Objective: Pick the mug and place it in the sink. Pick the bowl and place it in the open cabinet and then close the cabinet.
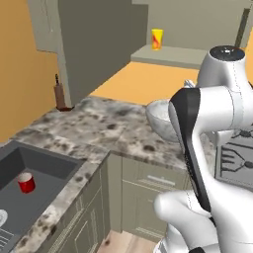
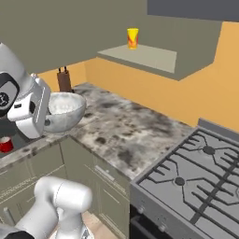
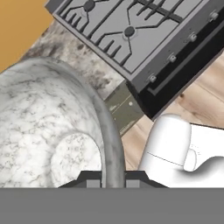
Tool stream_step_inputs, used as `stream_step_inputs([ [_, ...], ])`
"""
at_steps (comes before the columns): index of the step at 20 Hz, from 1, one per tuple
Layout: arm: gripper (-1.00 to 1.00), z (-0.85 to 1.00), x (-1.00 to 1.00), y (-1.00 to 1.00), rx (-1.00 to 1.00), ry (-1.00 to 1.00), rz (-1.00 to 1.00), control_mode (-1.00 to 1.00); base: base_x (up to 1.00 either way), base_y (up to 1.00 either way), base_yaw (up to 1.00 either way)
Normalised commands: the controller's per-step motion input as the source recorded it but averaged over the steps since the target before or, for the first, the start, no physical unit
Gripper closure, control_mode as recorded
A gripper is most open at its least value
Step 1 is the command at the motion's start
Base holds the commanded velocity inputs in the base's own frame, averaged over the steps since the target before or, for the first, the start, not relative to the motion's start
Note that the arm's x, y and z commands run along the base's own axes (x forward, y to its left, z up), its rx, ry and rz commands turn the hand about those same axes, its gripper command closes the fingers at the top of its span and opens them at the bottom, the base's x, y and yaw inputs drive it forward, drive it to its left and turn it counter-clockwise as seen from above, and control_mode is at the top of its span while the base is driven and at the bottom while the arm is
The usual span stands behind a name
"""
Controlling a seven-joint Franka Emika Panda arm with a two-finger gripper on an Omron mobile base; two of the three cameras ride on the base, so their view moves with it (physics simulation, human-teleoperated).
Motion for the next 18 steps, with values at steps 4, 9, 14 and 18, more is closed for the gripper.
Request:
stream_step_inputs([
  [4,1.00,0.00,0.00,0.00,0.00,0.00,0.00,1.00,0.58,0.53,-0.06],
  [9,1.00,0.00,0.00,0.00,0.00,0.00,0.00,1.00,0.23,-0.72,0.00],
  [14,1.00,0.00,0.00,0.00,0.00,0.00,0.00,1.00,0.00,-0.48,0.00],
  [18,1.00,0.00,0.00,0.00,0.00,0.00,0.00,1.00,0.19,-0.04,0.00],
])
